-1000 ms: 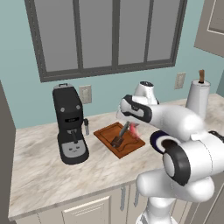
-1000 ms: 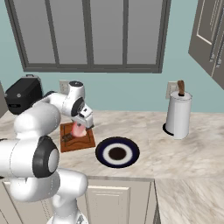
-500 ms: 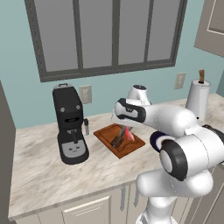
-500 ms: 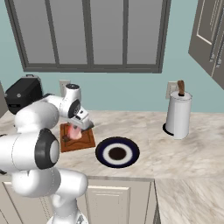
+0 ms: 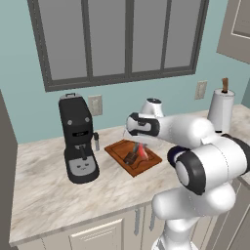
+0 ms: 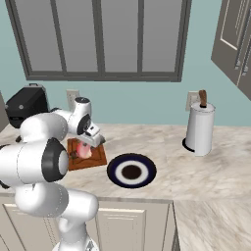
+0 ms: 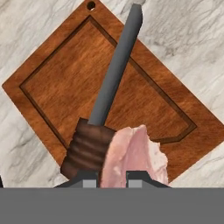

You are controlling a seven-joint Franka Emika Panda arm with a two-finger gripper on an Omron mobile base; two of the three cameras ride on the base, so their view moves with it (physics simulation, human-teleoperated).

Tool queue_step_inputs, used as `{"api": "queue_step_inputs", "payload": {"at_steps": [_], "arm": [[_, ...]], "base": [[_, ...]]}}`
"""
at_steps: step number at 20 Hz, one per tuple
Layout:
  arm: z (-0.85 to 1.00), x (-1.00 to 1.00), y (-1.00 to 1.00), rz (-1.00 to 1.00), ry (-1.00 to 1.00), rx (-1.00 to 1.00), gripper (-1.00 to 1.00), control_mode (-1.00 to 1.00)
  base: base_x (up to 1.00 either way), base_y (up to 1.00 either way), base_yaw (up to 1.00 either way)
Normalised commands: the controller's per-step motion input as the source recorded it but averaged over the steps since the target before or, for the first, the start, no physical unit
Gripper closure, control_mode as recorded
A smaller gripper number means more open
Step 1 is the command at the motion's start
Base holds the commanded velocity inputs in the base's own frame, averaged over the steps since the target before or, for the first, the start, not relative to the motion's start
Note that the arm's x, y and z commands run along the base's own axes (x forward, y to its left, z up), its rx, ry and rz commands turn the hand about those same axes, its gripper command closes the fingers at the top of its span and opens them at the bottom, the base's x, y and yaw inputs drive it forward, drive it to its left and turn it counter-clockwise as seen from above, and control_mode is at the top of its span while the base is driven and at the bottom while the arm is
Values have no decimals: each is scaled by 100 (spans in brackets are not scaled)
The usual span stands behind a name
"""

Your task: Pick up the knife from the drawer and place it on the cutting board. Then place the meat from the plate to the cutting board.

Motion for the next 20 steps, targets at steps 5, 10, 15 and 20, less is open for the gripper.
{"api": "queue_step_inputs", "payload": {"at_steps": [5, 10, 15, 20], "arm": [[-20, 9, 0, 0, 1, 0, 100, -100], [-22, 3, 4, 0, 3, 0, -100, -100], [-6, 1, 8, 0, 3, 0, -100, -100], [1, 0, 0, 0, 1, 0, -100, -100]], "base": [[0, 0, 0], [0, 0, 0], [0, 0, 0], [0, 0, 0]]}}
